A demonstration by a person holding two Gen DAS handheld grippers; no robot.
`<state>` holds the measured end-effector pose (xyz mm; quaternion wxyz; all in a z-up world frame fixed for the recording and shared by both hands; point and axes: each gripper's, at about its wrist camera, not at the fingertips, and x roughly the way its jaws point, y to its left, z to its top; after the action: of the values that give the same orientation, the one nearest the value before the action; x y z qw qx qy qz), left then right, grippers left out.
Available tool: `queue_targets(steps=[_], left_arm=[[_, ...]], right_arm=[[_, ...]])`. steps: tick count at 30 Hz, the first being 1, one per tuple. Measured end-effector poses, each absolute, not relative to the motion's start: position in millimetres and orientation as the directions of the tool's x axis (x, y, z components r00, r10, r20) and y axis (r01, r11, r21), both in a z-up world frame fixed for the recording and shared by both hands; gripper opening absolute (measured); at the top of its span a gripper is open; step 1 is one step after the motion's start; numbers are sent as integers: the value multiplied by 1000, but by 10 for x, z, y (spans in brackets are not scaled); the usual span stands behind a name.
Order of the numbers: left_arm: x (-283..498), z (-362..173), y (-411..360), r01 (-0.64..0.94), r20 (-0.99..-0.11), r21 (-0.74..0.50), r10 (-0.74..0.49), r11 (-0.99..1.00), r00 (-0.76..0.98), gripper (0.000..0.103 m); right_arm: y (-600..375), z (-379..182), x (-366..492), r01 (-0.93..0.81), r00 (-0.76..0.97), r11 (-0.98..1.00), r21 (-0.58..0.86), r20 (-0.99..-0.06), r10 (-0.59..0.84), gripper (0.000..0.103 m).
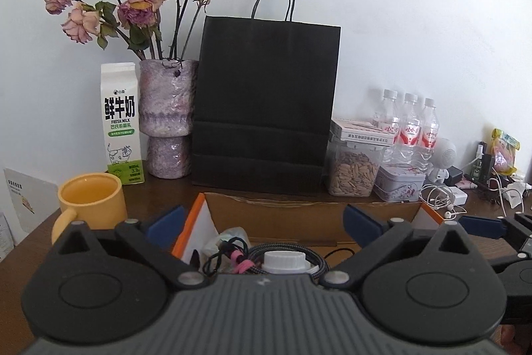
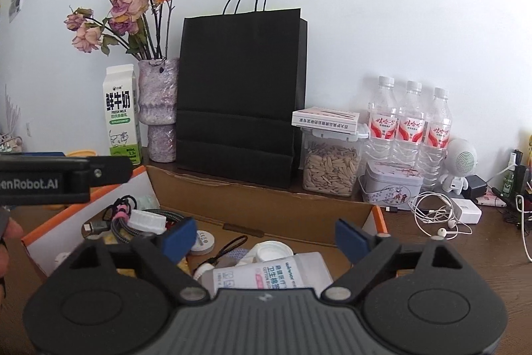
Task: Organize objects
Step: 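Open both grippers to drop the caps into the box, then withdraw both grippers up and away from the box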
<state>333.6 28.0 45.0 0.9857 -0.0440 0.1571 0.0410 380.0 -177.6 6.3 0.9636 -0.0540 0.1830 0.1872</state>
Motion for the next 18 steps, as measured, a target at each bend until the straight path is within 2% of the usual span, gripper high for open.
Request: queue_targets(steps=[1,8,18], left_arm=[[3324,466,291,-99,-316,-77,70,992,946,103],[3102,536,326,-108,-304,-66,83,992,949,103],[2551,558,232,-32,-387,-41,13,999,922,103]], right_arm=[[-1790,72,3788,-373,866,927,-36,-372,334,103],[-1869,157,3556,-369,869,929,-37,-368,331,103],[-2024,256,3003,-366,858,931,-16,-392,331,103]])
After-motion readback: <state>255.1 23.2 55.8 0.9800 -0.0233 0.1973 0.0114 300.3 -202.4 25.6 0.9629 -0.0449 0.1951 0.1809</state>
